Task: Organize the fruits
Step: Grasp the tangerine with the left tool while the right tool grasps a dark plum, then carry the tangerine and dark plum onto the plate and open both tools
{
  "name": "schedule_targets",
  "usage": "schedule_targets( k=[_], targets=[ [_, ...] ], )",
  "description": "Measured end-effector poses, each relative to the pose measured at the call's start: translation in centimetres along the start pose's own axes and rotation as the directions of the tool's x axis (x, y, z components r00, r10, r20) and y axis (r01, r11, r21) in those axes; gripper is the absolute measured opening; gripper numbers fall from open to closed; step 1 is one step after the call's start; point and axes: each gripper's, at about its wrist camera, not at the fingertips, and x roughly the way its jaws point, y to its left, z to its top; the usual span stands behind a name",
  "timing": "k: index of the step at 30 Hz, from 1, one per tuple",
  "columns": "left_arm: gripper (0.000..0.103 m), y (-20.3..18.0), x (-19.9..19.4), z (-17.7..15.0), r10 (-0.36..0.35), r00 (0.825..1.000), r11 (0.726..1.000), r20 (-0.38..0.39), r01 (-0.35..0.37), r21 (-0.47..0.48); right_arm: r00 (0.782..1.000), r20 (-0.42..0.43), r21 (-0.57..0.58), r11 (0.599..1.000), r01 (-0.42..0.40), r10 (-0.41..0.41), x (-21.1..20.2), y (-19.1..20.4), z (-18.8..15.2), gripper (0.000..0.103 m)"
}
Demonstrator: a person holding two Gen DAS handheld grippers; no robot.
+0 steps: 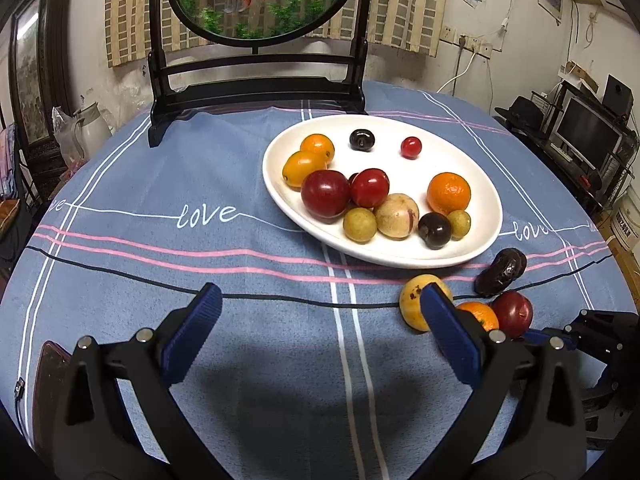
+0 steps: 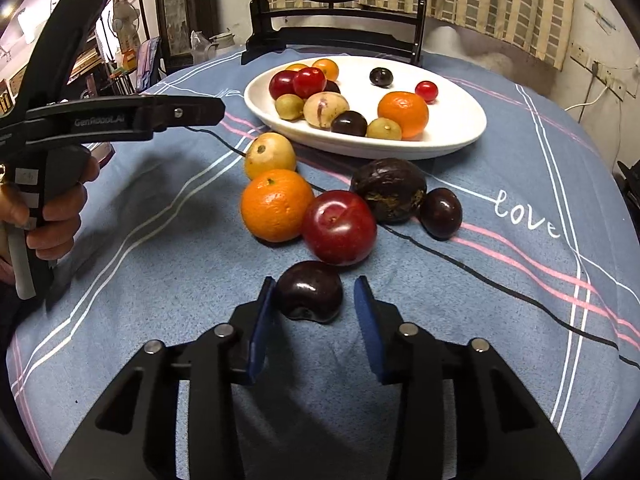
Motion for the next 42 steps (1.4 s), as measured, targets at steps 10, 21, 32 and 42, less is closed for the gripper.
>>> schedule_targets(
  k=[10, 21, 32, 42],
  targets=[
    [0.101, -1.7, -0.8, -0.2, -0.135, 0.991, 0.989, 0.005, 0.134, 0.062, 0.998, 0.046, 0.195, 0.979, -0.055, 0.047, -2.1, -4.4, 0.4, 0.033],
    [0.046, -8.4, -0.1, -3.7, -0.272, 0.954, 0.890, -0.129, 0.300, 0.343, 0.998, 0.011, 0.260, 0.963, -0.069, 0.069, -1.3, -5.2, 0.1, 0.033],
    [0.046, -8.5, 2.1, -2.4, -0.249, 0.957, 0.909, -0.149, 0.284, 0.304, 0.997, 0.004, 0.264, 0.961, -0.078, 0.080, -1.3, -5.2, 0.0, 0.033],
    [0.046, -9.5, 3.2, -2.8, -0.235, 0.954, 0.902, -0.184, 0.285, 0.325, 0.998, 0.015, 0.256, 0.964, -0.066, 0.064, -1.8, -5.0, 0.0, 0.033]
  ],
)
